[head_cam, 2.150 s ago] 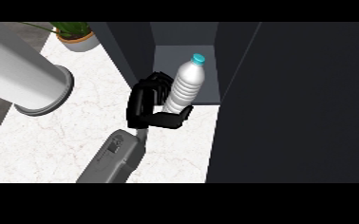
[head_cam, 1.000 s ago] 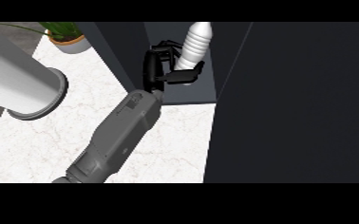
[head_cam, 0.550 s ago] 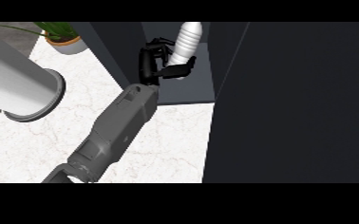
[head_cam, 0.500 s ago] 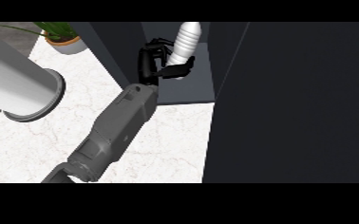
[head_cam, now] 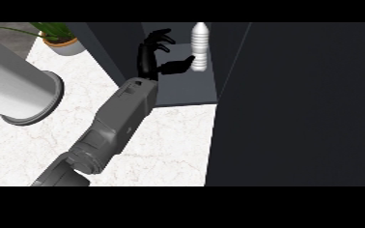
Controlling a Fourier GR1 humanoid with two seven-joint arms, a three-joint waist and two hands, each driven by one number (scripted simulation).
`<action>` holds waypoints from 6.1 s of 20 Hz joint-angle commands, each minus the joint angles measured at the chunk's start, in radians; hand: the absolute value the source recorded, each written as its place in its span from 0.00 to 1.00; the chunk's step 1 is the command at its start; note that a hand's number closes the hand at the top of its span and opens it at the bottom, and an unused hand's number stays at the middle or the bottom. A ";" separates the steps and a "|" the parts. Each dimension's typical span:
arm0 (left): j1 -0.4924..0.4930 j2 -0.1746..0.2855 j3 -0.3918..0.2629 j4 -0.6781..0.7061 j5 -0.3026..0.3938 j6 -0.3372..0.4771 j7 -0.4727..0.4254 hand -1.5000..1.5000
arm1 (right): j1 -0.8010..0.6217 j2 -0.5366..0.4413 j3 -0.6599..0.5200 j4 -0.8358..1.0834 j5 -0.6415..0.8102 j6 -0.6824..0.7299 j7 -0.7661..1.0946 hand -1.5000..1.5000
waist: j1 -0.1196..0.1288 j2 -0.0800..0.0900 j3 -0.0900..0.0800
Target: Pick up the bottled water, place it into the cabinet and close the cabinet
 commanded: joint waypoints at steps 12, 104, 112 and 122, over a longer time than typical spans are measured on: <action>-0.039 -0.004 0.079 0.069 0.021 -0.073 -0.066 0.00 | 0.040 0.001 0.011 -0.095 -0.025 0.035 0.033 0.00 | -0.012 0.003 -0.001; 1.526 0.605 0.160 -1.658 0.195 -0.738 0.063 1.00 | -1.158 0.267 -0.120 1.143 -0.263 -0.042 0.206 1.00 | 0.098 -0.012 0.000; 1.528 0.583 0.153 -1.671 0.170 -0.714 0.082 1.00 | -1.257 0.174 -0.264 1.397 -0.309 0.111 0.090 1.00 | 0.103 -0.006 0.001; 1.463 0.571 0.141 -1.660 0.162 -0.717 0.099 1.00 | -1.300 0.154 -0.270 1.521 -0.298 0.182 -0.009 1.00 | 0.106 0.005 -0.001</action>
